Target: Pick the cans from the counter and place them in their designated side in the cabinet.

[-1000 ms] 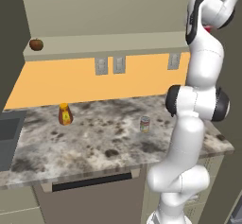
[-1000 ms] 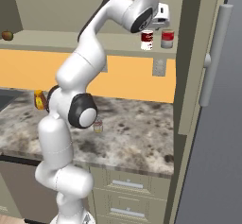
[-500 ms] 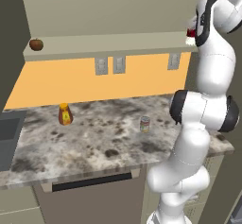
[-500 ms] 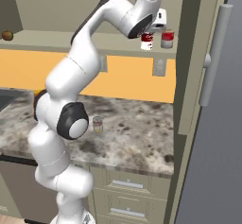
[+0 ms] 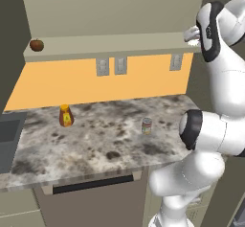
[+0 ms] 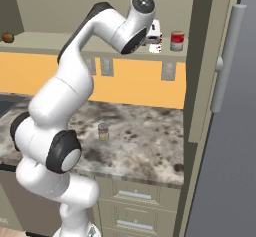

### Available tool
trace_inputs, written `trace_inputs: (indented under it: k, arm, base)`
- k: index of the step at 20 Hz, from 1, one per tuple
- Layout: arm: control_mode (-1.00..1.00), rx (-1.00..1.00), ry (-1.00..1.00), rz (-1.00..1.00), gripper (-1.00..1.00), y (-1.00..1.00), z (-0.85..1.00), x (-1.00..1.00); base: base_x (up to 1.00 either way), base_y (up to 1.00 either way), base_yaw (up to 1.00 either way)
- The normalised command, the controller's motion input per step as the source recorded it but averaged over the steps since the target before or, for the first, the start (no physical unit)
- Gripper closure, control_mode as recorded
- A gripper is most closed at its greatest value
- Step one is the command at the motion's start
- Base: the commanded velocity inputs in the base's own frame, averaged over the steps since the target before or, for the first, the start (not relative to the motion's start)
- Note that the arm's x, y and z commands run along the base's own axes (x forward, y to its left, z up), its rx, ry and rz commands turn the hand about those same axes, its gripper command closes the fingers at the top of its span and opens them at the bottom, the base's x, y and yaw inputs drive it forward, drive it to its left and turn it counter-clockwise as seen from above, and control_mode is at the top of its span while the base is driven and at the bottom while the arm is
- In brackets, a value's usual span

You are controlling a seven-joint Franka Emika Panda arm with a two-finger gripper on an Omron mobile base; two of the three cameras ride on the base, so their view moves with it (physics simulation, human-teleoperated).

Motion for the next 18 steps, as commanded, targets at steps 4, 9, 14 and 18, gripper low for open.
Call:
trace_inputs:
  k: [4,9,14,18]
  arm:
    - [-1.00,0.00,-0.03,0.05,-1.00,0.48,-0.24,-0.41]
    - [-1.00,0.00,-0.02,0.03,-1.00,0.46,-0.21,-0.41]
    - [-1.00,0.00,0.00,0.00,-1.00,0.40,-0.23,-0.39]
    - [-1.00,0.00,0.00,0.00,-1.00,0.38,-0.24,-0.35]
  base:
    - [0.00,0.00,0.00]
    - [0.00,0.00,0.00]
    - [0.00,0.00,0.00]
    - [0.00,0.00,0.00]
